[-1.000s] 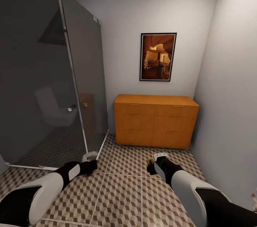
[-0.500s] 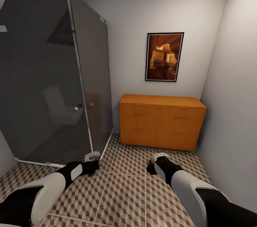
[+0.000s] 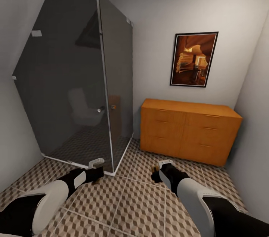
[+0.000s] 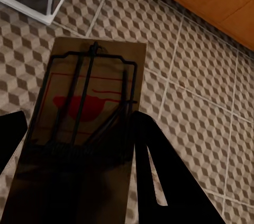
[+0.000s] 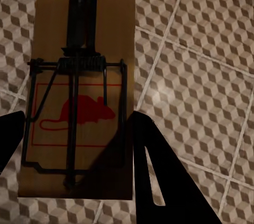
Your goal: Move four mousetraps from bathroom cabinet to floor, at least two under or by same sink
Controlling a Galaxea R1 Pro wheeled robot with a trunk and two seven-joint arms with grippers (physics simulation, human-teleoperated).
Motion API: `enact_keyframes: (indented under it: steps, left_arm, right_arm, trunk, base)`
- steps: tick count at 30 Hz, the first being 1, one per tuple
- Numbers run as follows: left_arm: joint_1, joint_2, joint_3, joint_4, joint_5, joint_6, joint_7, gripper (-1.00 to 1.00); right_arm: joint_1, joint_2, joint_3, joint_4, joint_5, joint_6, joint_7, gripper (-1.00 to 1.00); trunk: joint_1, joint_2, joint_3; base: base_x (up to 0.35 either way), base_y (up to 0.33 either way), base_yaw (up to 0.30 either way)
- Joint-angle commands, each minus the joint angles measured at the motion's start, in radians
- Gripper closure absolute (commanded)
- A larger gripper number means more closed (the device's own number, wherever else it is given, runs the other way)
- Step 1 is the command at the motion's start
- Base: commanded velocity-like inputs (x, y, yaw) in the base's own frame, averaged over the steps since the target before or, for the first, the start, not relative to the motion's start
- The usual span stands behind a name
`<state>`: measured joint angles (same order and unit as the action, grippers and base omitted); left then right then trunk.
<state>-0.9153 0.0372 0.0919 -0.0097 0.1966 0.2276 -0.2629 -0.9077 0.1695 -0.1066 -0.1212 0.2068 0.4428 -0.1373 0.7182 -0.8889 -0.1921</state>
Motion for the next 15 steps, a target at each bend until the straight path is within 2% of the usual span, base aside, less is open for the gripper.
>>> enact_keyframes:
  steps: [1, 15]
  left_arm:
    - [-0.001, 0.001, 0.008, -0.001, 0.001, 0.007, -0.002, 1.0]
    - [-0.001, 0.0, 0.008, 0.0, 0.002, 0.006, -0.002, 1.0]
  right_arm:
    - [0.0, 0.001, -0.008, 0.002, 0.007, 0.005, -0.002, 1.0]
    - [0.0, 0.002, -0.008, 0.036, 0.012, 0.004, -0.004, 1.0]
  trunk:
    - [0.0, -0.001, -0.001]
    - [0.0, -0.001, -0.001]
  base:
    - [0.0, 0.0, 0.3]
    - [0.0, 0.0, 0.3]
